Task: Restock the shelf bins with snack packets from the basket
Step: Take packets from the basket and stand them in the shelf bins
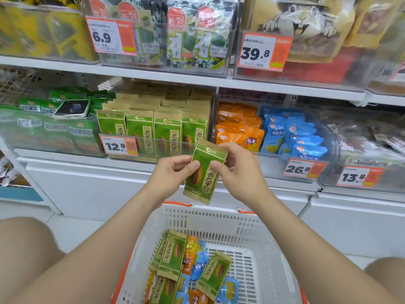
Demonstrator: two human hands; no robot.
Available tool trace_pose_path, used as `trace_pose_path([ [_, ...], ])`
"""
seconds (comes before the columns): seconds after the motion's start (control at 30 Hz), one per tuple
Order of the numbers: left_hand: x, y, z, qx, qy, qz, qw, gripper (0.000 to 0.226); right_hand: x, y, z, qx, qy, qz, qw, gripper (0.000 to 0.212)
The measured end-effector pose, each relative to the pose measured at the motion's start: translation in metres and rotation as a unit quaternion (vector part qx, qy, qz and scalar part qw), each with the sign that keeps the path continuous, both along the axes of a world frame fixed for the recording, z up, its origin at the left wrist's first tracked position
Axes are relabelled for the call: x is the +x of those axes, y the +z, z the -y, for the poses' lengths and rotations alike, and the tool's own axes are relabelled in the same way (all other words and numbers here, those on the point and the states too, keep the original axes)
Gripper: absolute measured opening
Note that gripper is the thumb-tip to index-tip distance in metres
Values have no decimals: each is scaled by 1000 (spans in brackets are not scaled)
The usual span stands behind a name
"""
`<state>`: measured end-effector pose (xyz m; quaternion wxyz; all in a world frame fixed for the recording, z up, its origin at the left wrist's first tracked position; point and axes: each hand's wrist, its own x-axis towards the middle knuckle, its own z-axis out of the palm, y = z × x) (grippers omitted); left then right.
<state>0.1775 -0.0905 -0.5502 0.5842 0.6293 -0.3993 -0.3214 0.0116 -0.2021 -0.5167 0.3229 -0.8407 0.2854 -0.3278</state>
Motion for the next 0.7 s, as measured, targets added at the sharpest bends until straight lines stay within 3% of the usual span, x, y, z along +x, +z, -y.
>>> trace_pose_path([
  [0.07, 4, 27, 2, -33, 37, 37, 998, 20, 6, 23, 1, -49, -13, 27, 998, 28],
  [0.13, 13, 48, 6, -74, 110, 142, 981, 36, 12, 45, 1, -91, -28, 73, 993, 27],
  [0.23, 35, 66, 16, -101, 229, 363, 897, 17, 22, 69, 3, -133, -54, 148, 979, 26],
  [0.3, 50, 77, 23, -90, 226, 472, 847, 12, 33, 77, 6, -155, -68, 175, 970, 25],
  [0.4, 64, 83, 32, 12, 160, 578, 800, 35, 49, 80, 14, -179, -73, 139, 971, 25],
  [0.5, 72, 84, 35, 94, 130, 621, 768, 39, 62, 75, 20, -194, -68, 72, 976, 26],
  [0.63, 75, 92, 35, 92, 151, 575, 799, 19, 77, 67, 31, -200, -54, -45, 977, 30],
  [0.7, 75, 91, 36, 91, 153, 555, 813, 16, 86, 58, 36, -239, -42, -142, 960, 30],
])
